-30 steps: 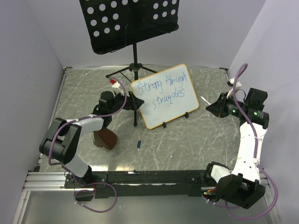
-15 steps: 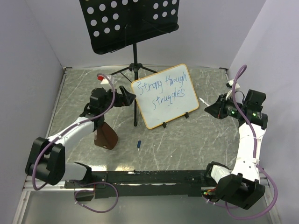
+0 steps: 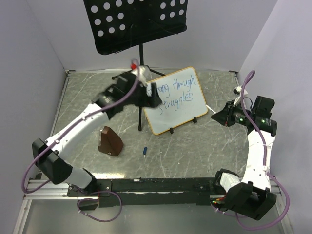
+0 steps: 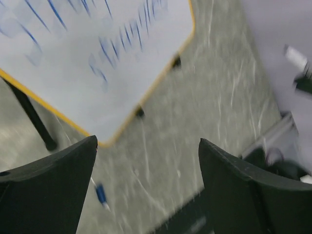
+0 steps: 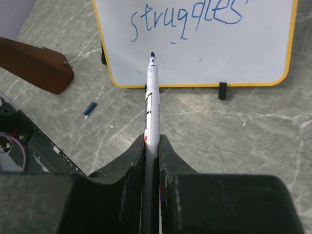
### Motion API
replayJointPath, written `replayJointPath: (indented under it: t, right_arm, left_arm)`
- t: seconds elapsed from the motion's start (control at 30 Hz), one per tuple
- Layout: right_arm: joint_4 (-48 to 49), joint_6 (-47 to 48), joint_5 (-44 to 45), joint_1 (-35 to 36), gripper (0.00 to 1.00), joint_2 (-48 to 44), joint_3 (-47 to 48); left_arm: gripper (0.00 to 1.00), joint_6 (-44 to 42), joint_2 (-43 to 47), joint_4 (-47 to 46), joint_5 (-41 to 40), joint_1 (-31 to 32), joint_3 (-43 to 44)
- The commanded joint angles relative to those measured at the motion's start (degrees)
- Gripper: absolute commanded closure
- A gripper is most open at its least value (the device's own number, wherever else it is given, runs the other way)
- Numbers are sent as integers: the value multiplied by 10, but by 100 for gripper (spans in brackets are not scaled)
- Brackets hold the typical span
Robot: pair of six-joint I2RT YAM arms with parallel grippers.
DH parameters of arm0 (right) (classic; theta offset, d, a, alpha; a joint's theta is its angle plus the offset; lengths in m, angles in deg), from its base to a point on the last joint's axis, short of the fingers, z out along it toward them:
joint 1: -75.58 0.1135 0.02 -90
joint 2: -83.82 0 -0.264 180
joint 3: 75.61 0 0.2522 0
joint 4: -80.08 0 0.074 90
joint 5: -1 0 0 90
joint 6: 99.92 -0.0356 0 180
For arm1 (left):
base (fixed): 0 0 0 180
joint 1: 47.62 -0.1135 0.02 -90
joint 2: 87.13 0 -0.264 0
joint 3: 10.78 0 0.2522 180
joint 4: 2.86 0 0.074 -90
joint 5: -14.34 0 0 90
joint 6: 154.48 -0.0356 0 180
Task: Write a sentence on the whiteboard
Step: Pick up the pen cap from the center of the board.
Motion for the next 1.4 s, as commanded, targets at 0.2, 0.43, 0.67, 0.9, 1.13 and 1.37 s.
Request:
replayJointPath:
  t: [0.2, 0.43, 0.67, 0.9, 1.13, 1.37]
  right_arm:
    - [36, 2, -26, 5, 100, -27, -38]
    - [37, 7, -32, 5, 100, -30, -48]
    - [46, 4, -34, 5, 100, -40, -61]
    - [47, 4, -36, 5, 100, -38, -66]
    - [48, 3, -36, 5, 100, -33, -62]
    - [47, 4, -36, 6, 100, -32, -61]
  left_arm:
    - [21, 212, 44, 84, -117, 123, -164]
    - [36, 259, -24, 74, -168, 145, -211]
    - [53, 274, -126, 111, -190, 181, -199]
    - [59, 278, -182, 131, -210, 194, -182]
    - [59, 266, -204, 145, -209, 194, -174]
    - [68, 264, -207, 153, -184, 195, -191]
